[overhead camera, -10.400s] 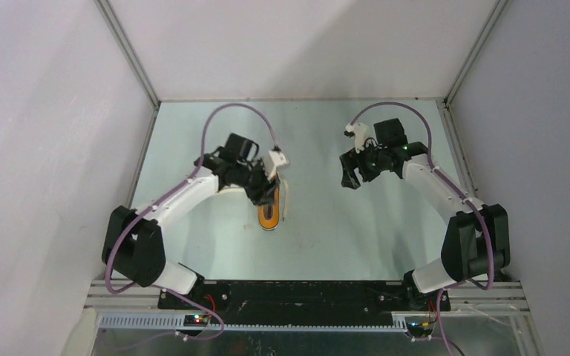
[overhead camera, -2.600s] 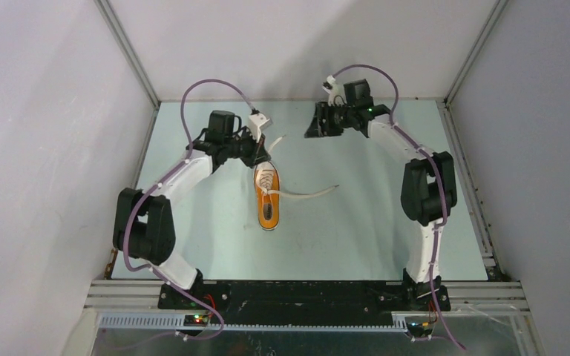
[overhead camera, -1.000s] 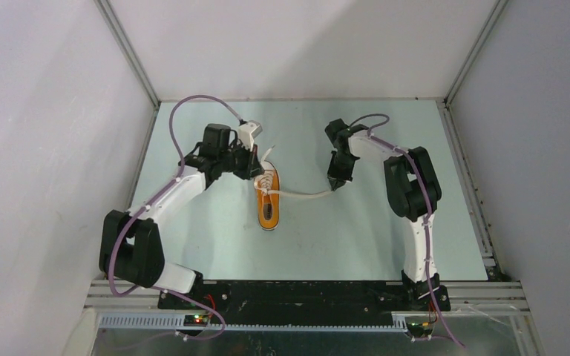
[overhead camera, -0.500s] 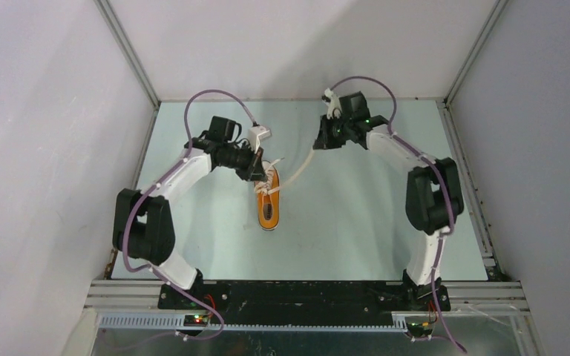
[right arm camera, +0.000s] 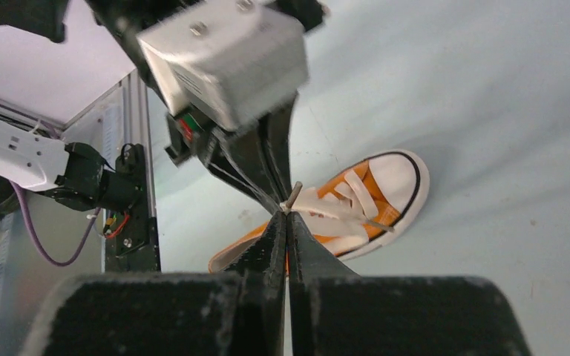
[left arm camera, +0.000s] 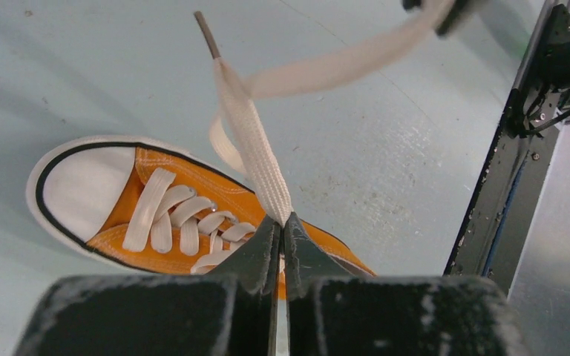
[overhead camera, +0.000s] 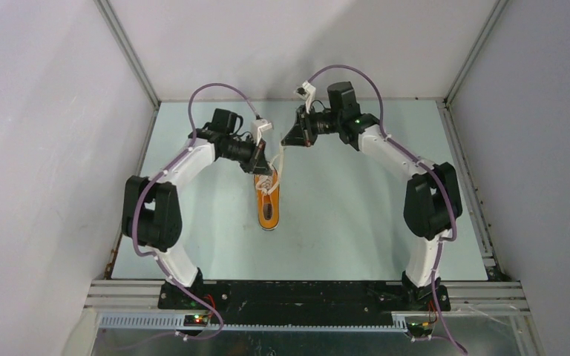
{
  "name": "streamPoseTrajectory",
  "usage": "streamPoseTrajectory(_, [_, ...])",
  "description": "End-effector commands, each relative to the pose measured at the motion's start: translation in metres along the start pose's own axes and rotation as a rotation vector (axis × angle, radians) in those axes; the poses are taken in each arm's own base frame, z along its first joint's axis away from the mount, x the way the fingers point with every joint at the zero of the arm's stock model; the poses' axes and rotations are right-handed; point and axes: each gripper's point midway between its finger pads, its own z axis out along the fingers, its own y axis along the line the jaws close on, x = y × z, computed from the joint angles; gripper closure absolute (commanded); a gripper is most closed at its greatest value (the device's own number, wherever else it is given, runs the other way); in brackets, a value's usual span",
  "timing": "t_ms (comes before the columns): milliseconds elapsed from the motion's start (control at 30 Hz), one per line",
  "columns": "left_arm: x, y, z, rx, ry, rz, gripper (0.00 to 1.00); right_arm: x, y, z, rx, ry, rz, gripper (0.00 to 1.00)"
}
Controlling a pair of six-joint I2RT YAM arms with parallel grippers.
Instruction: Tie the shoes
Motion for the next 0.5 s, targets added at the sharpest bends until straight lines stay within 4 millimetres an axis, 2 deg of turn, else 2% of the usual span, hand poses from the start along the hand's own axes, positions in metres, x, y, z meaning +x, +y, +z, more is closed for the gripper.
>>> streamPoseTrajectory(0, [-0.009, -0.003, 0.007, 0.088, -0.02, -0.002, 0.95, -0.03, 0.017, 0.009, -0.102, -0.037, -0.075, 1.0])
streamPoseTrajectory(100, [-0.004, 0.006, 0.011, 0.052, -0.02, -0.016, 0.95, -0.029, 0.022, 0.015, -0.135, -0.016, -0.054, 1.0])
streamPoseTrajectory(233, [-0.016, 0.028, 0.009, -0.059, -0.088, 0.007, 0.95, -0.026, 0.02, 0.019, -0.171, 0.011, 0.0, 1.0])
streamPoseTrajectory(467, [-0.024, 0.031, 0.004, -0.084, -0.14, 0.096, 0.93, -0.02, 0.013, 0.024, -0.19, 0.041, 0.071, 1.0])
